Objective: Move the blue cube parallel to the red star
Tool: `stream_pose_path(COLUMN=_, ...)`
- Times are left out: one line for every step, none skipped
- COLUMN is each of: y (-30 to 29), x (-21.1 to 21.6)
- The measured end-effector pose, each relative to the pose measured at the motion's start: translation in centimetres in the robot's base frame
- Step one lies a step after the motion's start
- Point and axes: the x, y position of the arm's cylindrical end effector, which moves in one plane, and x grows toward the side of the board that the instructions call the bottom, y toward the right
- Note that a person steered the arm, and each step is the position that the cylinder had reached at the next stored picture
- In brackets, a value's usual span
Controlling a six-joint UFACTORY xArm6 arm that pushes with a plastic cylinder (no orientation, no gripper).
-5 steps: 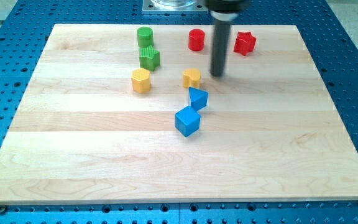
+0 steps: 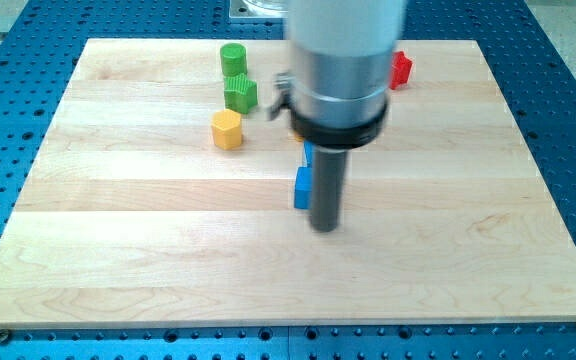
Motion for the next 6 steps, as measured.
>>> stream_pose_path(y=-0.4, x=3.9)
stream_pose_path(y=-6.4, x=1.5)
stream_pose_path(y=-6.3, x=-1.8)
stream_pose_path(y=2.6, x=-3.7)
stream_pose_path(y=10.2, x=-4.9)
stream_pose_path(y=11.1, x=-4.4)
